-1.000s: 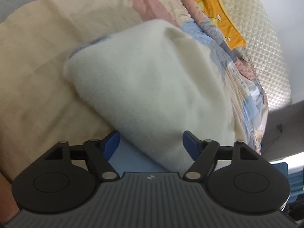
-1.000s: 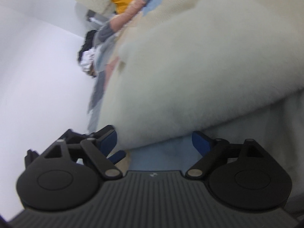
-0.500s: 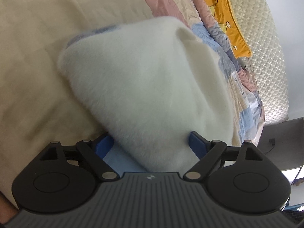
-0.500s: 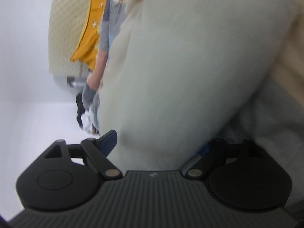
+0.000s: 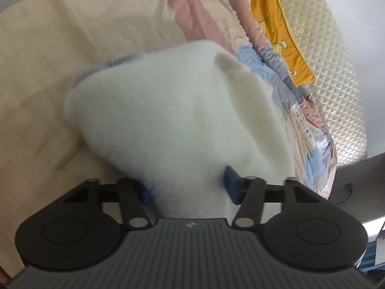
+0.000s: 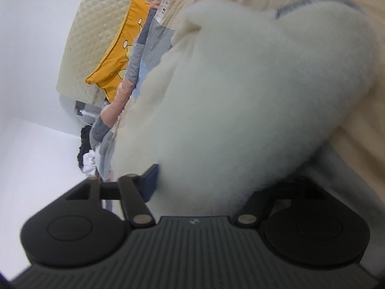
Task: Fold large clothes
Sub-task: 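Grasp the blanket edge with both grippers and roll it over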
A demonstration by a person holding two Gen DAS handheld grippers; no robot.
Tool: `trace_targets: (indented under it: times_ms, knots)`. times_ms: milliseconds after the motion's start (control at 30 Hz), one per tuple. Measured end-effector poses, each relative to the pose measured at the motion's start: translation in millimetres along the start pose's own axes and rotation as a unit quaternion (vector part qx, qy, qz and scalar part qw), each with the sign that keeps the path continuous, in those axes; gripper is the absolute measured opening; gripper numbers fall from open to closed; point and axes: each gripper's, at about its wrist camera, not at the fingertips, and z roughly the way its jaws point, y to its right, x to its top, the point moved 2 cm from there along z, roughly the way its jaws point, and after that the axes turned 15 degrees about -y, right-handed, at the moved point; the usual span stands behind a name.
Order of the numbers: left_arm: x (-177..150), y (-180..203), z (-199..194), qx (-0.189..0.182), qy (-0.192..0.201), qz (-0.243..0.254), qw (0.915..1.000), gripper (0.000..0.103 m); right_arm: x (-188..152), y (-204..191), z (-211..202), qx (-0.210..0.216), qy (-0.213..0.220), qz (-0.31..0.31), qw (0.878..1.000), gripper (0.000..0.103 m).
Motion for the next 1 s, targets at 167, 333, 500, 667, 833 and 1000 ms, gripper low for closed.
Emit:
trace_targets:
  times_ms: [167,333,500,667,833,1000]
  knots:
    - [-6,8,-14,-0.006,0.023,0.03,0.9993,0.037,-2,-10,-8,-0.005,0.029,-0.049,0.998,0.043]
    - [-18,15,-47,-0.05,0.036,0.034,0.9975,0.034,-8,-19,-28,0.019,0.068,-0.087,0.994,0.039]
    - [-39,28,-91,-0.082,0.041,0.056,0.9942,0.034,-18,-33,-61,0.036,0.085,-0.109,0.99,0.039]
    - [-66,42,-132,-0.115,0.038,0.089,0.9886,0.034,-29,-55,-99,0.032,0.104,-0.122,0.987,0.039]
    - [-94,40,-159,-0.128,0.025,0.1,0.9864,0.035,-46,-66,-134,0.021,0.11,-0.158,0.981,0.04]
    - [-97,22,-150,-0.146,-0.008,0.082,0.9858,0.044,-55,-51,-135,0.013,0.099,-0.151,0.984,0.041]
